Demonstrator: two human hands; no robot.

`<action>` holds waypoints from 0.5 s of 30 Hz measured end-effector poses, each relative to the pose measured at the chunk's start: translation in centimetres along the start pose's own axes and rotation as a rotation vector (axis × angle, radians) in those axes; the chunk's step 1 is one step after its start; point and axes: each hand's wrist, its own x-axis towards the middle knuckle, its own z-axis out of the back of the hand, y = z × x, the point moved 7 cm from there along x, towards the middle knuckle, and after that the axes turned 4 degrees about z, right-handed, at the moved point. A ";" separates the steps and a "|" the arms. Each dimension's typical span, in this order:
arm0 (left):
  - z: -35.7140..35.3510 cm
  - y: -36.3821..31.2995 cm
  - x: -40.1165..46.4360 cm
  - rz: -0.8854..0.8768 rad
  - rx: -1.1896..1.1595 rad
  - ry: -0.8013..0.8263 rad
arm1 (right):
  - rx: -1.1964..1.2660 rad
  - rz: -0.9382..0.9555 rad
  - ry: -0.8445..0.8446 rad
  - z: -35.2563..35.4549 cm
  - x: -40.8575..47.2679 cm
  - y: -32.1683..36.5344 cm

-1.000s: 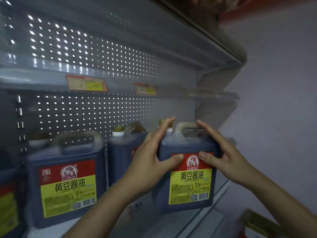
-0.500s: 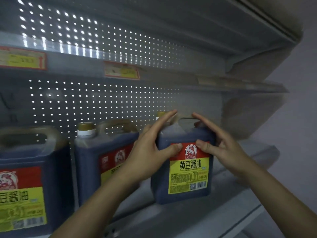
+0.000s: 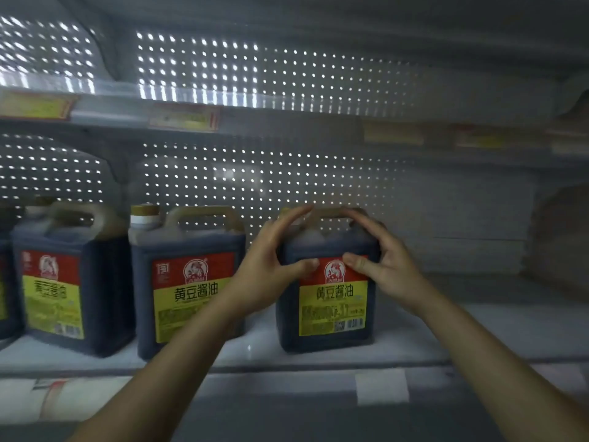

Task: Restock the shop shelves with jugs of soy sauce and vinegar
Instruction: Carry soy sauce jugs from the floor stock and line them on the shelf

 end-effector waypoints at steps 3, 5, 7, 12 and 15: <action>0.1 0.8 -0.5 0.029 0.032 -0.058 | 0.062 0.003 0.000 -0.9 0.5 -1.2; 0.2 1.0 -0.6 0.044 0.045 -0.084 | 0.108 0.008 0.000 -1.4 0.9 -1.6; 0.3 0.9 -0.6 0.048 0.078 -0.105 | 0.108 0.016 0.005 -1.7 1.2 -2.0; 0.3 -0.2 -1.2 0.039 0.302 -0.172 | 0.052 0.008 0.054 -1.7 1.5 -2.8; 0.2 -0.4 -1.7 0.044 0.451 -0.195 | 0.049 0.015 0.055 -1.9 1.5 -2.6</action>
